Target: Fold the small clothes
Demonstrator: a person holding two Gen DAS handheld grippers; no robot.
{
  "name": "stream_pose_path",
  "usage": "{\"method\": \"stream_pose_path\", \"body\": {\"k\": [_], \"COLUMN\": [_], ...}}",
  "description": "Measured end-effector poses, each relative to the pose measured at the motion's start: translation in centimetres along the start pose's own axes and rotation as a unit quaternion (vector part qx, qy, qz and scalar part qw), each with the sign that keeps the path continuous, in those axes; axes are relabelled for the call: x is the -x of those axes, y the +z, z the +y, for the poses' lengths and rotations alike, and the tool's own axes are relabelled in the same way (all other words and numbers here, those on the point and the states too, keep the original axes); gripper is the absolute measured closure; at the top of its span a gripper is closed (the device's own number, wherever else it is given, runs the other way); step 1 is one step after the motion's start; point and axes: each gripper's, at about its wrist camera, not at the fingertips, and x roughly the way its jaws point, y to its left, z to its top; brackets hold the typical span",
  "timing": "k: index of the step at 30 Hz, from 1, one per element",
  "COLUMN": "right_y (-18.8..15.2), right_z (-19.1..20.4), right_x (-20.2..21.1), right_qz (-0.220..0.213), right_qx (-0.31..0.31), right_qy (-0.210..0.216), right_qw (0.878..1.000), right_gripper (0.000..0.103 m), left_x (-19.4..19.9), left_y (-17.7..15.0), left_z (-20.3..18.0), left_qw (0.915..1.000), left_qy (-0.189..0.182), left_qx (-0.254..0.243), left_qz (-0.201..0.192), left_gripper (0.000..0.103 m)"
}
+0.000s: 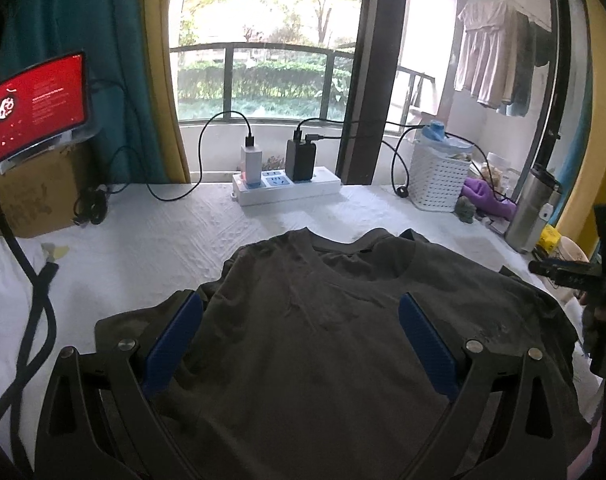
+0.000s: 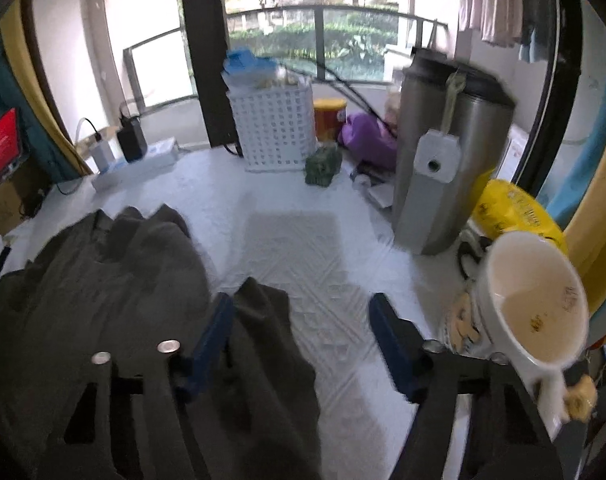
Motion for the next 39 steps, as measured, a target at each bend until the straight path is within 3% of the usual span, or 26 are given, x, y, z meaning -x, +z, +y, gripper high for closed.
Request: {"method": "stream_pose_path", "body": {"k": [2, 6, 7, 8, 9, 11, 14, 23, 27, 33, 39], "right_y": [0.0, -0.8, -1.1, -1.2, -1.5, -1.6, -1.8, 0.2, 0.8, 0.7, 0.8], "right_z": [0.0, 0.8, 0.9, 1.0, 1.1, 1.2, 1.3, -2.3, -3.4, -3.3, -0.1], "right_x": [-1.4, -2.3, -2.7, -3.0, -3.2, -3.0, -2.6, 3.1, 5.5, 7.1, 9.3], "right_qz": [0.025, 0.05, 0.059, 0.063, 0.062, 0.062, 0.056, -0.02, -0.043, -0.058, -0.087], "right_qx": [-0.001, 0.013, 0.016, 0.015, 0.015, 0.014, 0.014, -0.014, -0.021, -0.029, -0.008], "right_qy": [0.013, 0.036, 0.04, 0.042, 0.038, 0.042, 0.035, -0.082, -0.113, -0.123, -0.123], "right_qw": [1.0, 0.998, 0.997, 0.997, 0.997, 0.997, 0.998, 0.996, 0.992, 0.99, 0.989], "right_gripper": [0.045, 0.045, 0.05, 0.064, 0.067, 0.092, 0.099, 0.099, 0.099, 0.099, 0.099], "left_x": [-0.5, -1.5, -1.6, -1.9, -2.1, -2.2, -2.3, -2.1, -1.8, -1.3, -0.4], "left_y": [0.2, 0.5, 0.5, 0.5, 0.5, 0.4, 0.3, 0.7, 0.9, 1.0, 0.7], "left_z": [0.2, 1.0, 1.1, 1.3, 1.4, 1.4, 1.4, 2.2, 2.5, 2.5, 3.1], "left_qw": [1.0, 0.9999, 0.9998, 0.9998, 0.9997, 0.9997, 0.9997, 0.9998, 0.9998, 0.9998, 0.9998], "left_qy": [0.002, 0.009, 0.009, 0.009, 0.007, 0.004, -0.003, -0.008, -0.01, -0.017, -0.019], "left_qx": [0.0, 0.005, 0.007, 0.009, 0.011, 0.01, 0.007, 0.01, 0.011, 0.008, 0.01], "left_qz": [0.004, 0.013, 0.015, 0.017, 0.02, 0.023, 0.024, 0.015, 0.009, 0.003, -0.001], "left_gripper": [0.005, 0.005, 0.005, 0.005, 0.005, 0.005, 0.005, 0.005, 0.005, 0.005, 0.005]}}
